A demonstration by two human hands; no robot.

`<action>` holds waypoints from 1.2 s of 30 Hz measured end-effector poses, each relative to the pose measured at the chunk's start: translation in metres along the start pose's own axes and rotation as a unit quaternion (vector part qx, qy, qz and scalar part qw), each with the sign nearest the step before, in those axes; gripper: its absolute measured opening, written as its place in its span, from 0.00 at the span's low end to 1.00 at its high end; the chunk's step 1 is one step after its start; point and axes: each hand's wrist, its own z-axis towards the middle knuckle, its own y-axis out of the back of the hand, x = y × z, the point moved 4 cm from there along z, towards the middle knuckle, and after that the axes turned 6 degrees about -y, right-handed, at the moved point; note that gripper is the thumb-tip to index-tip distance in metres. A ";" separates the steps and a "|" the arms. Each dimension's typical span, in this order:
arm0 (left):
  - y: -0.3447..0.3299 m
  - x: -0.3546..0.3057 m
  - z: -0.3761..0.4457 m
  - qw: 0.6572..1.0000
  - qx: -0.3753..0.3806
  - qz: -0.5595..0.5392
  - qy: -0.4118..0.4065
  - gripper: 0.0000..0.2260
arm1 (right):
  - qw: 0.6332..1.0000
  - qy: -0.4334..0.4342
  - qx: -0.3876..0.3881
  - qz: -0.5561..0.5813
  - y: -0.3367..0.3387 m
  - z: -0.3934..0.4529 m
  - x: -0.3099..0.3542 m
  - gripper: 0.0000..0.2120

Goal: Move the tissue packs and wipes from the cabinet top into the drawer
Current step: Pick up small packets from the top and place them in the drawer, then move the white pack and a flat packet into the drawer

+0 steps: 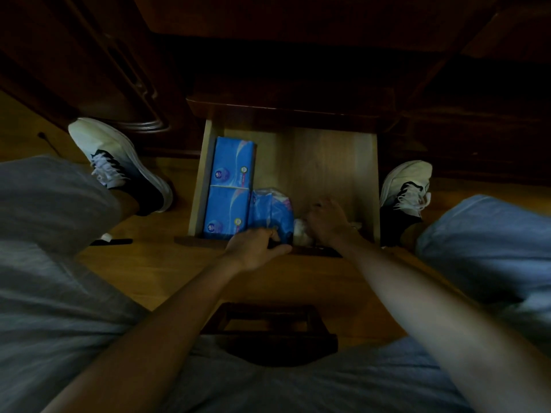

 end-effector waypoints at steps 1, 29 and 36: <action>0.000 0.000 0.000 1.000 -0.001 0.002 0.000 0.24 | 1.000 -0.001 0.010 0.004 -0.002 -0.001 0.001 0.16; 0.224 -0.096 -0.045 0.936 -0.325 0.046 -0.122 0.09 | 0.877 -0.048 -0.317 0.358 0.258 -0.096 -0.101 0.12; 0.396 -0.201 -0.125 0.769 -0.567 0.155 -0.249 0.08 | 0.763 -0.081 -0.608 0.204 0.439 -0.162 -0.162 0.14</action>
